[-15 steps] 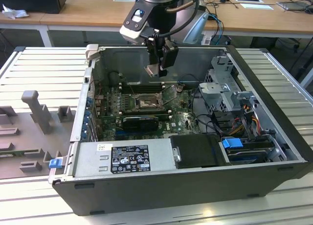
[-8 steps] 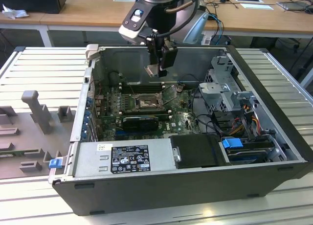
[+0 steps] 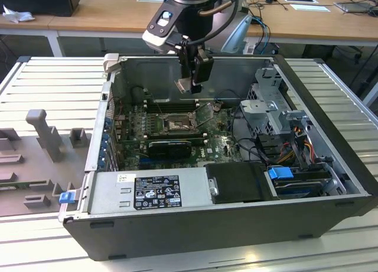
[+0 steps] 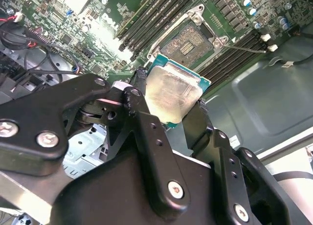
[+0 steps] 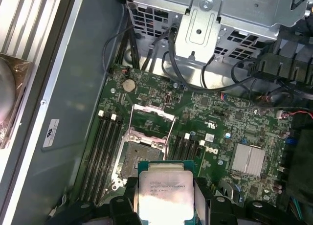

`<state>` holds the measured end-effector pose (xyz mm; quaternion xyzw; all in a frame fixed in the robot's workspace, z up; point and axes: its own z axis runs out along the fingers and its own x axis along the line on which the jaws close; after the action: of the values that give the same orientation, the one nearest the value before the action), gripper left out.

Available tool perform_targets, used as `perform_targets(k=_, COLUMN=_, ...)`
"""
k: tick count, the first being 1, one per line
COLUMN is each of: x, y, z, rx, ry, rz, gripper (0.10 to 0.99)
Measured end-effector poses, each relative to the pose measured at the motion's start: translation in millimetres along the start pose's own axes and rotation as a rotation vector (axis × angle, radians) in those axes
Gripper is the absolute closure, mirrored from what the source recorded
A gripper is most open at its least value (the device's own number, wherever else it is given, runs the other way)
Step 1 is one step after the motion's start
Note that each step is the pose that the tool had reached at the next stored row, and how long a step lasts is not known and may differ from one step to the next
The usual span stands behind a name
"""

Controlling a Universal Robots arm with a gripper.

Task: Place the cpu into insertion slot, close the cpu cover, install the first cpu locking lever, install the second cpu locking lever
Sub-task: 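Place the cpu into insertion slot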

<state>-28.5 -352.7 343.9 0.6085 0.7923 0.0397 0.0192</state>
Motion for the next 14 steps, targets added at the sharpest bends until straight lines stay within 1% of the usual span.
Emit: perform_targets(k=14, x=0.0, y=-0.1, z=1.6, rx=-0.001, ry=-0.0048, rz=0.055, gripper=0.545)
